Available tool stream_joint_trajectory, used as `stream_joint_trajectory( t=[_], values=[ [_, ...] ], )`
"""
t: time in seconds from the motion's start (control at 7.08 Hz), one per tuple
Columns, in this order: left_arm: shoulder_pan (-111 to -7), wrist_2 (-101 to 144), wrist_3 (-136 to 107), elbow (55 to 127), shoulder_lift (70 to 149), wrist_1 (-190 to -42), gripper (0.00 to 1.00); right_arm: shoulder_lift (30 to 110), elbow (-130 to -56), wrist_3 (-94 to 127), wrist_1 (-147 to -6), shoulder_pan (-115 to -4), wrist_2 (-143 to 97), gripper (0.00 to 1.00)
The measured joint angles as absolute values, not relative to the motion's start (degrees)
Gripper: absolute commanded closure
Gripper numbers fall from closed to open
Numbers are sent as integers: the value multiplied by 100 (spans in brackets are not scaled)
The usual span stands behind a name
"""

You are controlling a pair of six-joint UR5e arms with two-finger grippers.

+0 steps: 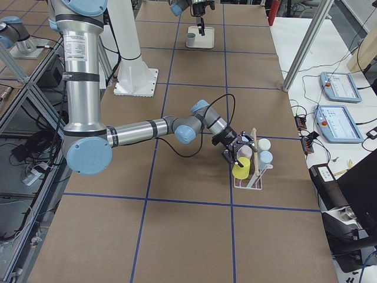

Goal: Transfer IKEA cup to right arm and place on rack

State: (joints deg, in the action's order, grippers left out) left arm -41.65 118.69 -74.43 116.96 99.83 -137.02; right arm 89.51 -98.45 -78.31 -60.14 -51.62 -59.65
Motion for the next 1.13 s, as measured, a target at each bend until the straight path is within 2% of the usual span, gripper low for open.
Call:
stream_joint_trajectory(
  t=[0.28,0.71,1.13],
  values=[
    [-4418,11871,-6705,11924,9286,-13687,0,8953,-10069,-6381,-6014,-5172,-6789,0],
    [-4777,11561,-5053,11848,8225,-13710,0,8979,-10400,-2932,-5842,-5175,-8569,0],
    [-4758,10941,-4608,11568,7525,-14045,0,9204,-10447,76,-4466,-5169,-10203,0]
  ],
)
